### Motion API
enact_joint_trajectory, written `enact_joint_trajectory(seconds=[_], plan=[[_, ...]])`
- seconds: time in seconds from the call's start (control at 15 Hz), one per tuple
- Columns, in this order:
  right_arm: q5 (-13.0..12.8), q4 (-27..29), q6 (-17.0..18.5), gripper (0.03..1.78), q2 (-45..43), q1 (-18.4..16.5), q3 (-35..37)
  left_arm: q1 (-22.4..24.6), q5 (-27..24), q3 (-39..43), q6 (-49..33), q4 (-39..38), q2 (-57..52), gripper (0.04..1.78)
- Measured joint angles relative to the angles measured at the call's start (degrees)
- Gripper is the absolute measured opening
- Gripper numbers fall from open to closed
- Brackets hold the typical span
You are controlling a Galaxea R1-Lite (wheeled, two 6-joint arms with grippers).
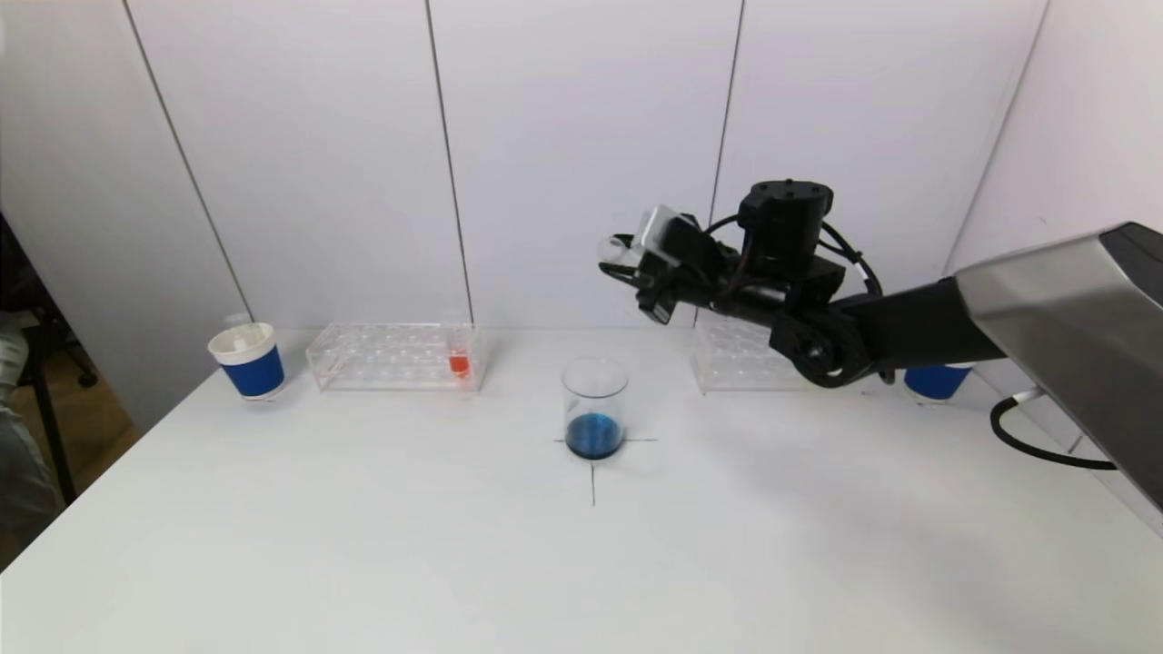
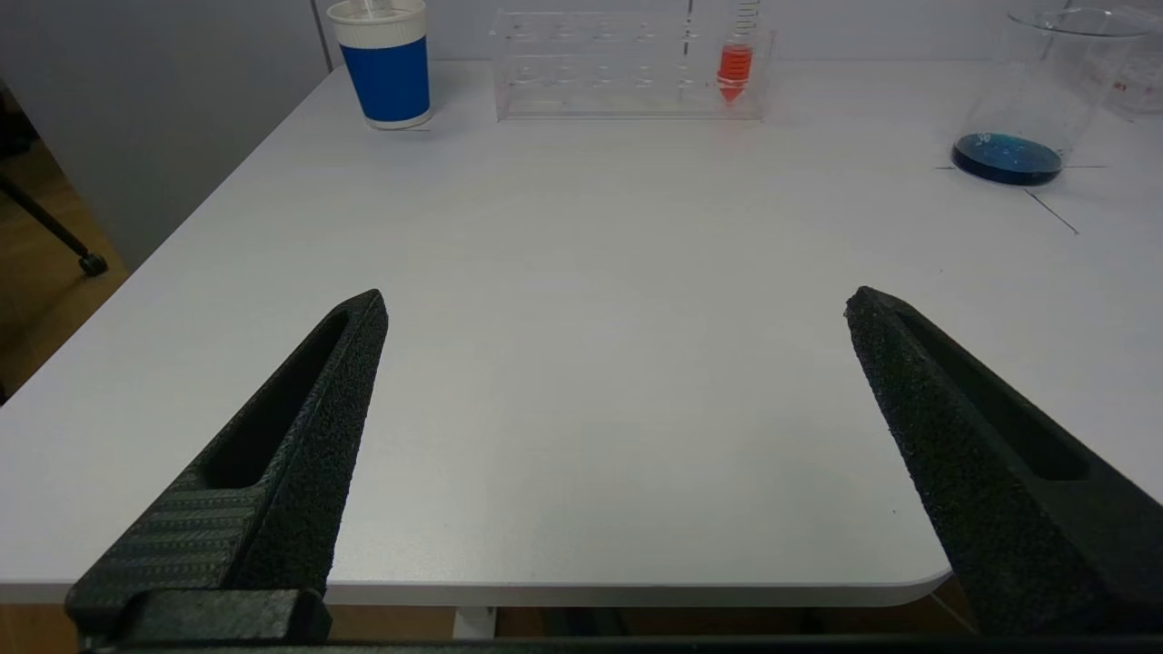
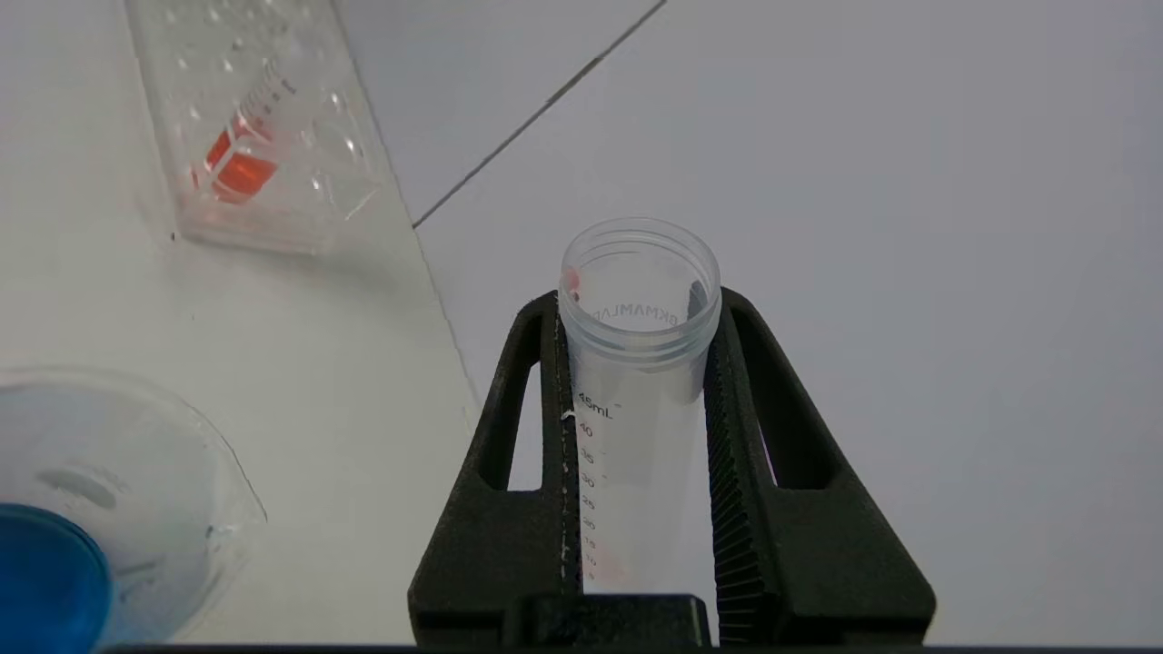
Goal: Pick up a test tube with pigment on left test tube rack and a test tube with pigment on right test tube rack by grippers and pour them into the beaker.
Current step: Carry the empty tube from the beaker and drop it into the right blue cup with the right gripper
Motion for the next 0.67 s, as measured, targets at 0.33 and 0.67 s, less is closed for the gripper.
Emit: enact_joint_trajectory(seconds=[0.33,0.67], plan=[[-9.2,1.0,18.1,0.46,-3.4,0.9,-1.2,0.0,0.0,0.0,0.0,0.0,0.0,1.76],[-21.4,4.0,27.9,0.46,-6.0,0.5,-3.9,0.0,0.0,0.0,0.0,0.0,0.0,1.76]])
